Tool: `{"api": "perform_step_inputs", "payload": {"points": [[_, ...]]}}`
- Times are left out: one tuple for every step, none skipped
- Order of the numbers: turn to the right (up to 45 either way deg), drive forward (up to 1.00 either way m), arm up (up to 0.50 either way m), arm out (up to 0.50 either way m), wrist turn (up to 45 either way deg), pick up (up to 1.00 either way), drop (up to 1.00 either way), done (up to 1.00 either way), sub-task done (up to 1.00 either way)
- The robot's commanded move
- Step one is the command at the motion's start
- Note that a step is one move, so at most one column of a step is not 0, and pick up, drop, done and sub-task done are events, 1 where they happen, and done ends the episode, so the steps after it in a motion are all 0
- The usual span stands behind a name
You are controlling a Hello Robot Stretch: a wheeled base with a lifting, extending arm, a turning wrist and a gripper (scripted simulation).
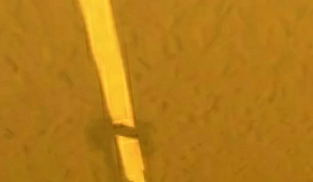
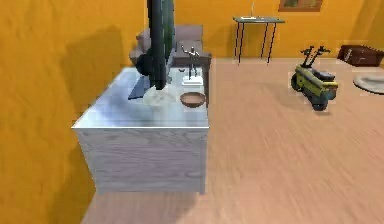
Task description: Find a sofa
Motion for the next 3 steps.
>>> {"api": "perform_step_inputs", "payload": {"points": [[45.0,0.00,0.00,0.00,0.0,0.00,0.00,0.00,0.00],[45.0,0.00,0.00,0.00,0.0,0.00,0.00,0.00,0.00],[39.0,0.00,0.00,0.00,0.0,0.00,0.00,0.00,0.00]]}}
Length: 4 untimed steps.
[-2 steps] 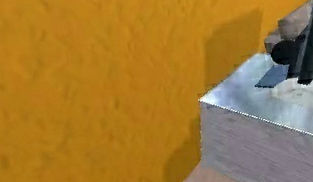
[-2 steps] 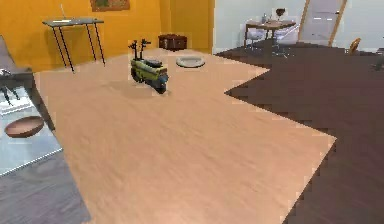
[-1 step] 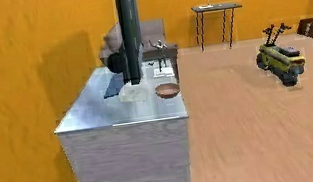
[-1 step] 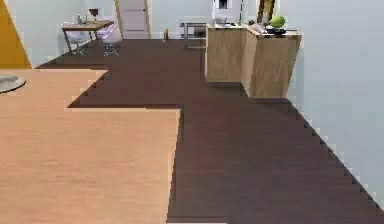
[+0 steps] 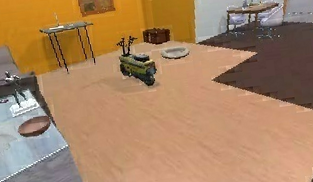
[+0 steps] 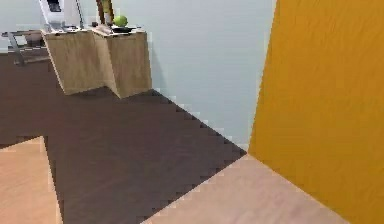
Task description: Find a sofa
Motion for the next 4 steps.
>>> {"api": "perform_step_inputs", "payload": {"points": [[0.0,1.00,0.00,0.00,0.0,0.00,0.00,0.00,0.00],[3.0,0.00,0.00,0.00,0.0,0.00,0.00,0.00,0.00],[0.0,0.15,0.00,0.00,0.0,0.00,0.00,0.00,0.00],[-33.0,0.00,0.00,0.00,0.0,0.00,0.00,0.00,0.00]]}}
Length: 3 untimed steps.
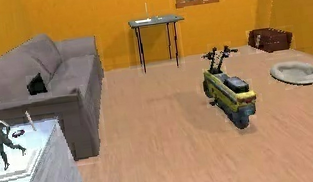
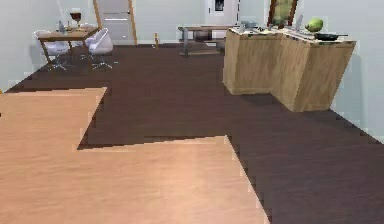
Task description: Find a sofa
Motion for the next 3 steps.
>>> {"api": "perform_step_inputs", "payload": {"points": [[0.0,1.00,0.00,0.00,0.0,0.00,0.00,0.00,0.00],[-39.0,0.00,0.00,0.00,0.0,0.00,0.00,0.00,0.00],[0.0,0.00,0.00,0.00,0.0,0.00,0.00,1.00,0.00]]}}
